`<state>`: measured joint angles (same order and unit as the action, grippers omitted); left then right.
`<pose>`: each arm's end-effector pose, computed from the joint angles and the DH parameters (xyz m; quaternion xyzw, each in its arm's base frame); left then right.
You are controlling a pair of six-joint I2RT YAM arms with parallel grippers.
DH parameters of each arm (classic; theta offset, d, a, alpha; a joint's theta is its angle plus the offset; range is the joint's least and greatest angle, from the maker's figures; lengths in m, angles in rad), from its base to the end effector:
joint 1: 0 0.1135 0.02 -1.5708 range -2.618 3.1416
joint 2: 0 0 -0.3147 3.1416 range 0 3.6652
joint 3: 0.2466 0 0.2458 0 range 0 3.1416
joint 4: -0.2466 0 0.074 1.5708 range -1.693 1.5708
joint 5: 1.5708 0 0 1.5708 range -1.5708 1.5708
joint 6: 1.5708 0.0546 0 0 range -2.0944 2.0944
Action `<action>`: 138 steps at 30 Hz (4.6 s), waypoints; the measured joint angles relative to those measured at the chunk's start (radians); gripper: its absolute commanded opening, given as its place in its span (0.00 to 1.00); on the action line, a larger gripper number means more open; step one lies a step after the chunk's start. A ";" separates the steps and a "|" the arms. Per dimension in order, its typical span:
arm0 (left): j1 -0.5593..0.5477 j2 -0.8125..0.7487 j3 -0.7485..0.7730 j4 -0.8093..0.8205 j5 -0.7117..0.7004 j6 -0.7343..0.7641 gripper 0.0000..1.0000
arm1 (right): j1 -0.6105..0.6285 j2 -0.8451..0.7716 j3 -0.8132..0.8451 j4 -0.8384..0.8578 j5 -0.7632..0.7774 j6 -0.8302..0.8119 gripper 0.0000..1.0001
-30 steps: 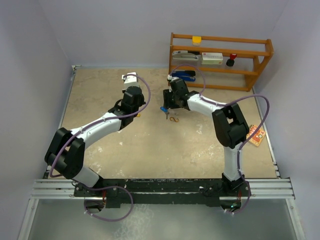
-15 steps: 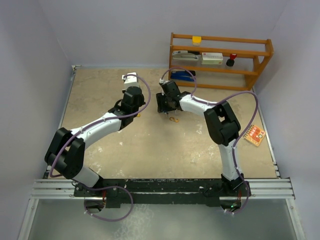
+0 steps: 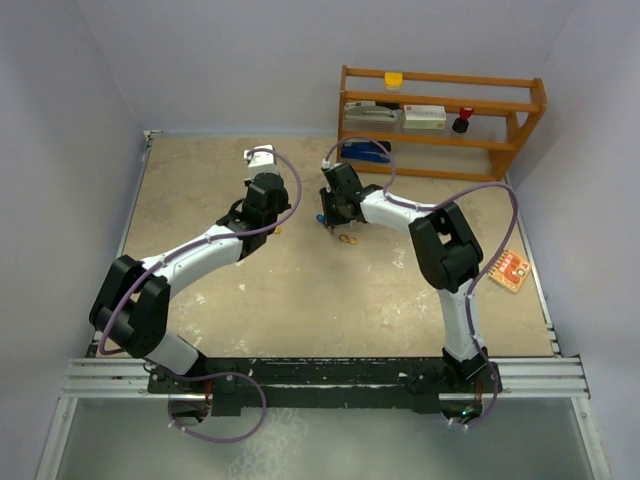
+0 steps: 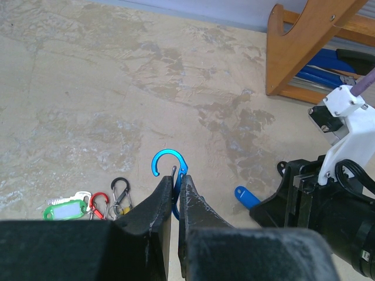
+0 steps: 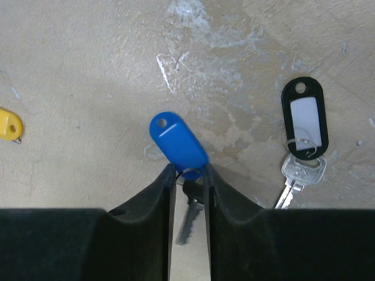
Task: Put the keys on the keyring
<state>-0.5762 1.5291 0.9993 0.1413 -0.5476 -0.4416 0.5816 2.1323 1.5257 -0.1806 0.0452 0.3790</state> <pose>0.3128 -0.1693 0.3136 -0.0966 0.8077 -0.0654 0.5779 0.4261 0.2772 0.2022 -0.0848 0.9201 0.1579 0.3482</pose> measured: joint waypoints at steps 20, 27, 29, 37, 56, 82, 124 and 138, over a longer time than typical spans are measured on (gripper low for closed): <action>0.000 0.000 0.000 0.000 0.004 0.000 0.00 | 0.000 -0.101 -0.121 -0.001 0.043 0.006 0.00; 0.000 0.000 0.000 0.000 0.010 0.000 0.00 | 0.000 -0.178 -0.157 0.013 0.055 0.014 0.54; 0.000 0.000 0.000 0.001 0.011 0.000 0.00 | 0.000 -0.182 -0.155 0.020 0.061 0.013 0.58; 0.000 0.000 0.000 0.001 0.016 0.000 0.00 | 0.001 -0.103 -0.055 -0.029 0.062 0.019 0.60; 0.000 0.000 0.000 0.001 0.020 0.008 0.00 | 0.003 0.073 0.161 -0.169 0.121 0.053 0.54; 0.000 0.000 -0.014 0.002 0.020 0.014 0.00 | 0.007 0.011 0.059 -0.157 0.173 0.072 0.06; 0.000 0.000 -0.014 0.000 0.020 0.015 0.00 | 0.021 0.042 0.053 0.060 0.012 -0.144 0.47; 0.000 0.000 -0.014 0.001 0.019 0.015 0.00 | 0.021 0.057 0.062 0.072 0.011 -0.154 0.25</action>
<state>-0.5758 1.5291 0.9852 0.1421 -0.5282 -0.4267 0.6022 2.1891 1.5875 -0.1081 0.0563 0.2245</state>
